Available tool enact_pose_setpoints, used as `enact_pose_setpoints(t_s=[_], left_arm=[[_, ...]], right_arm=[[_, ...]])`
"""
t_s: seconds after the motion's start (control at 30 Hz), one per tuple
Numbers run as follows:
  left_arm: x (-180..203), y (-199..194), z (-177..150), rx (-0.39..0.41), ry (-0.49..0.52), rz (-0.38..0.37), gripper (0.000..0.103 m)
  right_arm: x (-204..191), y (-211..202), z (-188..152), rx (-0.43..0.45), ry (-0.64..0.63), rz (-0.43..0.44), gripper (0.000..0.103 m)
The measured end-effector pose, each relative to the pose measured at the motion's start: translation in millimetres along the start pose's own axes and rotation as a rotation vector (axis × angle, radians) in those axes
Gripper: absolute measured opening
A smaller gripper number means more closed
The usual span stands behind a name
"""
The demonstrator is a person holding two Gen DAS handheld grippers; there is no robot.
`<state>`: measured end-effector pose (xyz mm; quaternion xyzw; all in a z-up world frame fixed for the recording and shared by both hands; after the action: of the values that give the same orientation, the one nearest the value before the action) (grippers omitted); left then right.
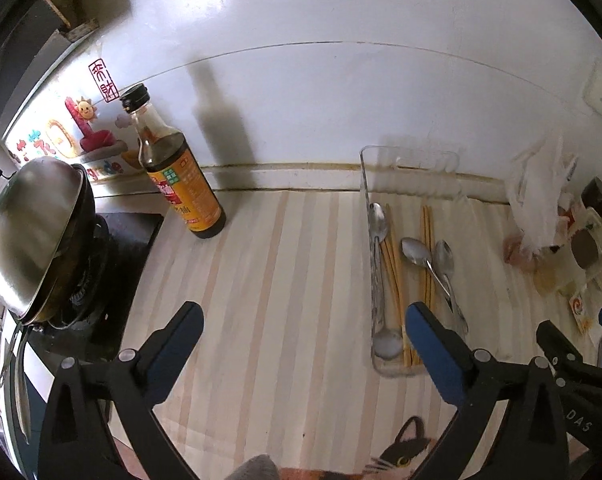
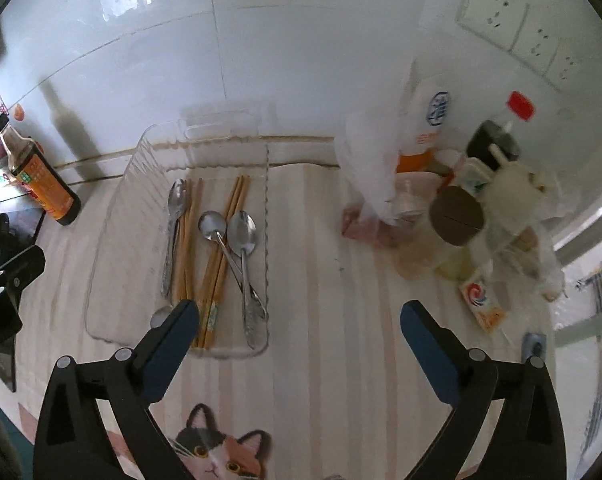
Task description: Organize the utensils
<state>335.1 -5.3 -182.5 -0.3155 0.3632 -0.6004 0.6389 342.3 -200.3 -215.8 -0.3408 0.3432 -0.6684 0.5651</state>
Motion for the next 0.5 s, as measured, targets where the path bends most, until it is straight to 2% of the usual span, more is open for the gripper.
enact_pose_setpoints(t_s=[0.27,0.5], left_arm=[[-5.1,-47.0,-19.9,0.060,0.027,-0.042,0.103],[-9.6,-110.4,-44.7,0.128,0.015,-0.055,0.103]], right_arm=[[5.5,-50.6,-21.5,0.079,0.042,-0.045,0.103],[15.4,-121.6,-46.0,0.176,0.062,-0.038,0.103]])
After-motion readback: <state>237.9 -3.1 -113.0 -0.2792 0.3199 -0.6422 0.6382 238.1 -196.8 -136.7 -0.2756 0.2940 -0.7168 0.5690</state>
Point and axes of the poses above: each gripper's, at about its wrist camera, not at the fingertips, and y roughly the way its jaws point, x to its right, z to its top, the point moved 8 cm from there along y, roughly the way its jaws point
